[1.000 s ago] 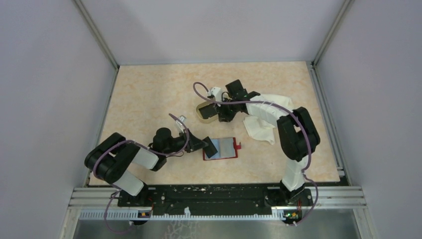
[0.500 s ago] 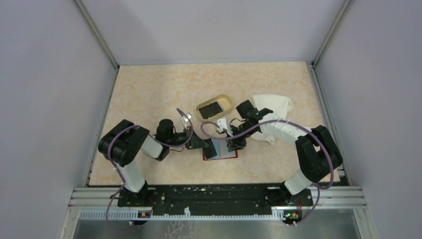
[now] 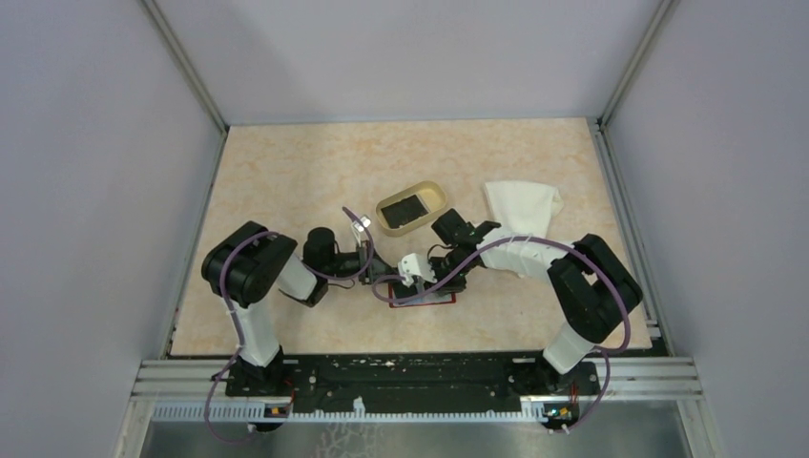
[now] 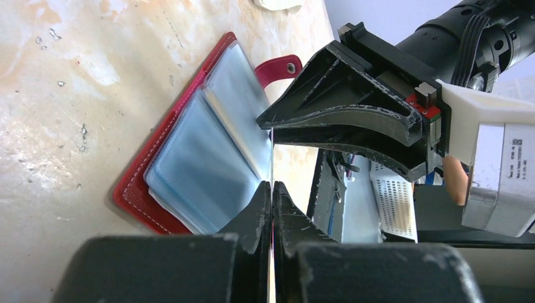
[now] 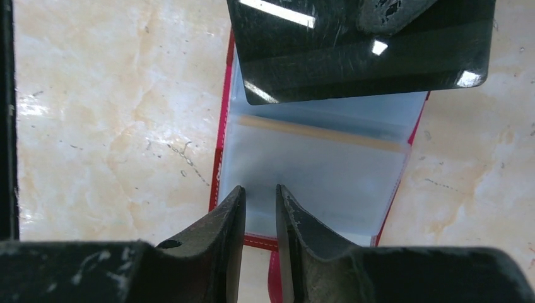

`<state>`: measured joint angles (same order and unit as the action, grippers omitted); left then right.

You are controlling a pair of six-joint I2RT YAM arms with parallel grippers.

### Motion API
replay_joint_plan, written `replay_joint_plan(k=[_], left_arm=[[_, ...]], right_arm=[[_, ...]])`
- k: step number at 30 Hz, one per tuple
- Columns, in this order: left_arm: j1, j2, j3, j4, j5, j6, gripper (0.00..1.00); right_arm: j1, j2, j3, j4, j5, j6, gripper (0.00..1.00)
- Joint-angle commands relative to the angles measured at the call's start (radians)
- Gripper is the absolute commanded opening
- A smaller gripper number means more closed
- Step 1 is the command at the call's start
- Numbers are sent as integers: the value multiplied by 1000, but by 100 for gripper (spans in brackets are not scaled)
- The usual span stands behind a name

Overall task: Put the credit cards into the card holder
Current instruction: Insert the credit card into the card holder.

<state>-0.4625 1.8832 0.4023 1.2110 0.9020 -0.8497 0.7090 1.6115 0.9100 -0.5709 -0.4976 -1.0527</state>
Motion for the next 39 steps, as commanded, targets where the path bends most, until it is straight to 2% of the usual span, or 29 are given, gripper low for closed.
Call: replay_joint_plan(k=[1, 5, 20, 39], left_arm=[[7, 2, 30, -28, -3, -5, 0], [6, 16, 46, -66, -17, -6, 0], [-21, 84, 98, -86, -31, -8, 0], [-49, 96, 119, -185, -46, 13, 0]], right_arm=[[0, 2, 1, -8, 69, -52, 24], [-2, -2, -4, -17, 102, -63, 24], [-3, -4, 8, -42, 76, -58, 24], [-2, -7, 11, -42, 73, -46, 24]])
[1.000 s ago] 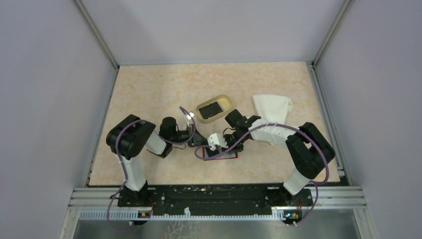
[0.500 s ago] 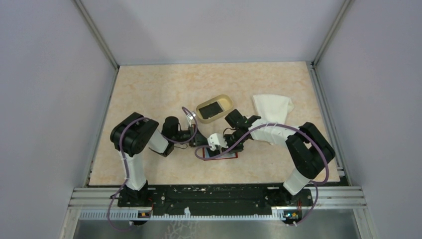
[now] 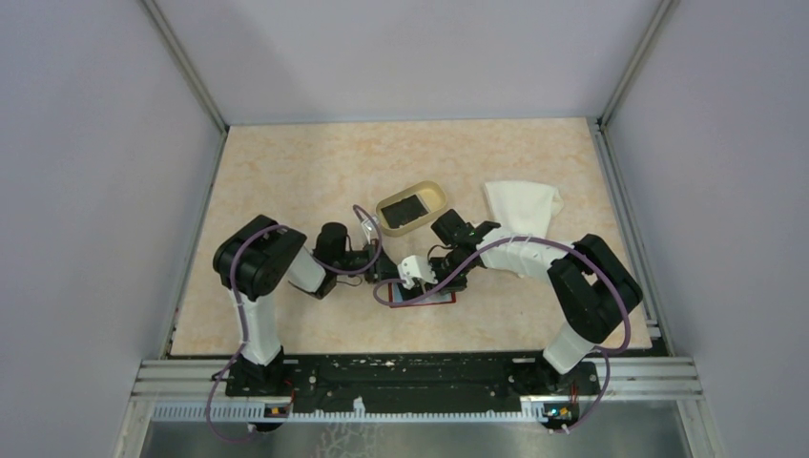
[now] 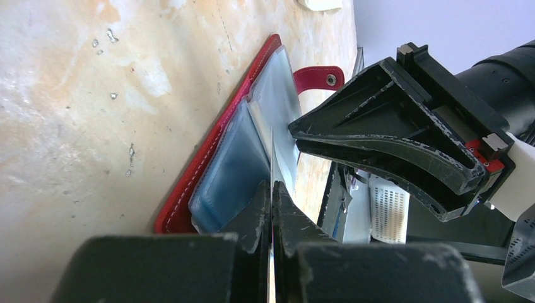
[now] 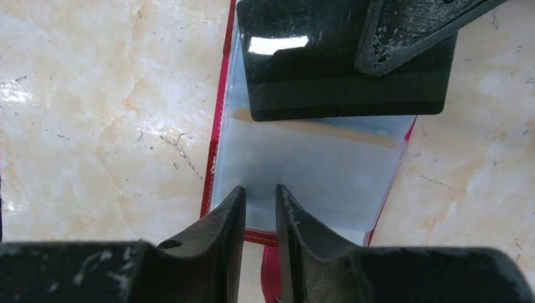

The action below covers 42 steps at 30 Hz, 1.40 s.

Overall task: Put the credit cards into the card holder
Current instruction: Insert the credit card into the card holder.

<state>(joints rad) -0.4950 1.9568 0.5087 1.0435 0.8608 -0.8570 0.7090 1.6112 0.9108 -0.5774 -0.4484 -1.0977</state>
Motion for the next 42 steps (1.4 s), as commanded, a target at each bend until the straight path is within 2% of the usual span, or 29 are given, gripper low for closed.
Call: replay_joint_plan(k=[1, 7, 19, 25, 42], left_arm=[[-16, 23, 13, -17, -4, 14, 0], [-27, 49, 19, -11, -1, -20, 0], [-56, 51, 65, -153, -55, 18, 0], [-56, 49, 101, -301, -69, 27, 0], [-81, 62, 174, -431, -98, 54, 0]], right_arm=[[-2, -7, 11, -36, 24, 1, 24], [-2, -8, 11, -36, 24, 1, 24], [-2, -15, 10, -31, 23, 7, 24], [-2, -17, 9, -24, 24, 13, 24], [-3, -23, 11, -19, 19, 21, 25]])
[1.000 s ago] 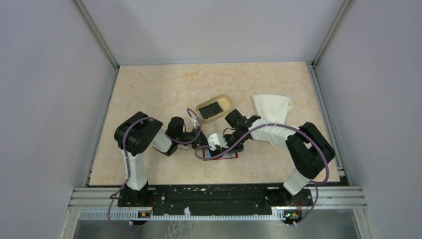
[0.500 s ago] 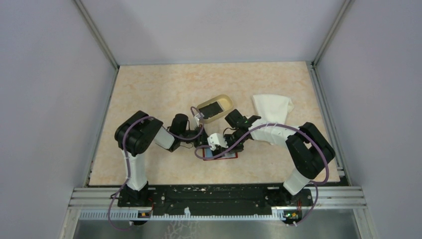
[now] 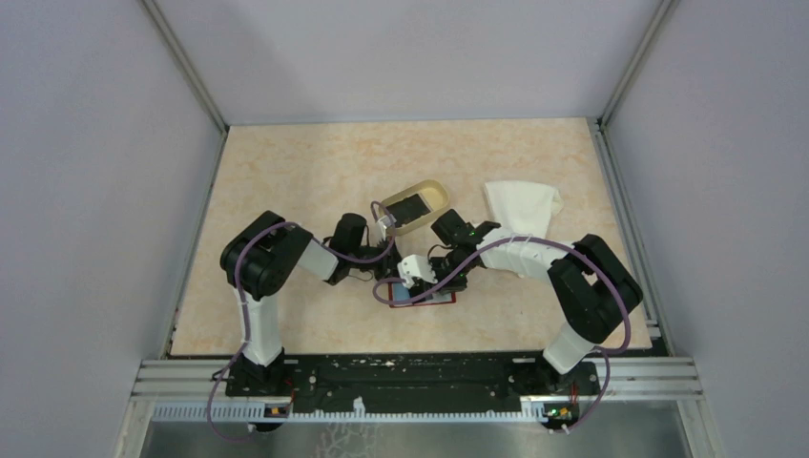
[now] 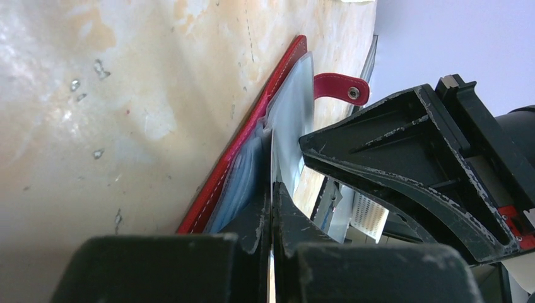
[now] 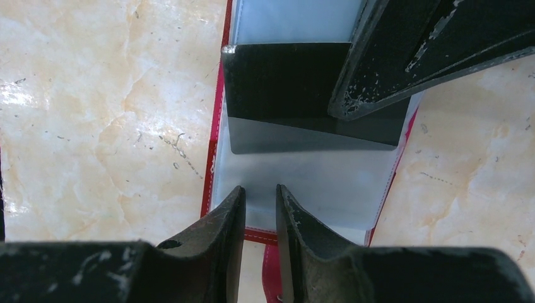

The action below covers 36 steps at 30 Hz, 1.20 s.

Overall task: Put the credit cards into the card holder
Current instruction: Insert the credit card into the card holder.

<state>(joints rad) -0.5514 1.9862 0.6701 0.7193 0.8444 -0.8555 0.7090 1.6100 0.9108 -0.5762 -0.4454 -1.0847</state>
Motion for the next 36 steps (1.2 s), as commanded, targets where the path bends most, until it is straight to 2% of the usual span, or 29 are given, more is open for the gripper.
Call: replay_joint_plan(k=[1, 9, 14, 19, 24, 31, 36], left_arm=[[-27, 39, 19, -107, -82, 52, 0], [-36, 51, 36, -106, -81, 44, 1], [-36, 57, 42, -126, -86, 60, 8], [-36, 70, 48, -124, -76, 62, 10], [-37, 79, 52, -121, -69, 65, 12], [-36, 91, 56, -111, -61, 65, 13], [-36, 92, 56, -107, -58, 65, 14]], right_arm=[[-2, -22, 11, -20, 15, 10, 25], [0, -51, 13, -3, 2, 35, 25], [8, -125, 17, 21, -109, 78, 24], [92, -173, -9, 131, -142, 156, 21], [188, -158, -35, 331, -31, 286, 9], [264, -87, -70, 510, 219, 395, 7], [306, -41, -76, 543, 300, 410, 7]])
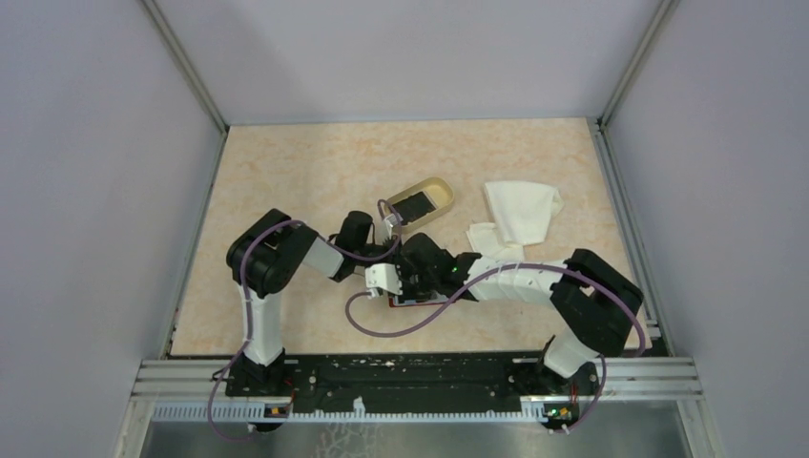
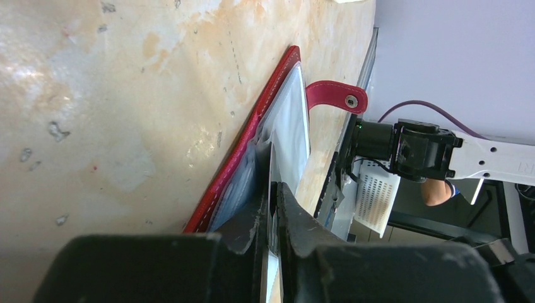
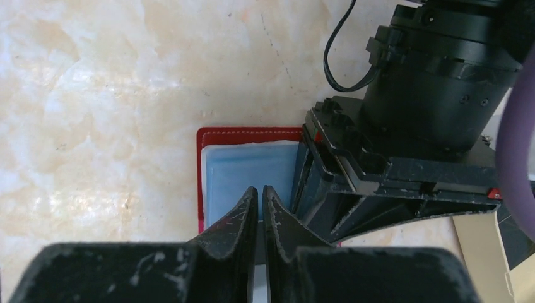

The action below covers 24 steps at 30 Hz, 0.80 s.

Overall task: Put the credit cards into the card holder
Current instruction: Insert the credit card into the card holder.

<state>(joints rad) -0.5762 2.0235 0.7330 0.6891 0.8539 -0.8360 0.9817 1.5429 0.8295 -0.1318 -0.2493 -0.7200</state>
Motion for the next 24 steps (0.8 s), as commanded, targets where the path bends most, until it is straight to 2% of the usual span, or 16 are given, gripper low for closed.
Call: replay_joint_plan(k=[1, 12, 24], left_arm=[[-12, 55, -7, -76, -67, 47, 14], [-12, 60, -4, -76, -61, 48, 15], [-10, 66, -1, -79, -52, 51, 20]], right_arm=[[38, 35, 6, 101, 124, 44, 7], [45, 75, 0, 107, 275, 12, 6], [35, 65, -15, 82, 314, -13, 5]])
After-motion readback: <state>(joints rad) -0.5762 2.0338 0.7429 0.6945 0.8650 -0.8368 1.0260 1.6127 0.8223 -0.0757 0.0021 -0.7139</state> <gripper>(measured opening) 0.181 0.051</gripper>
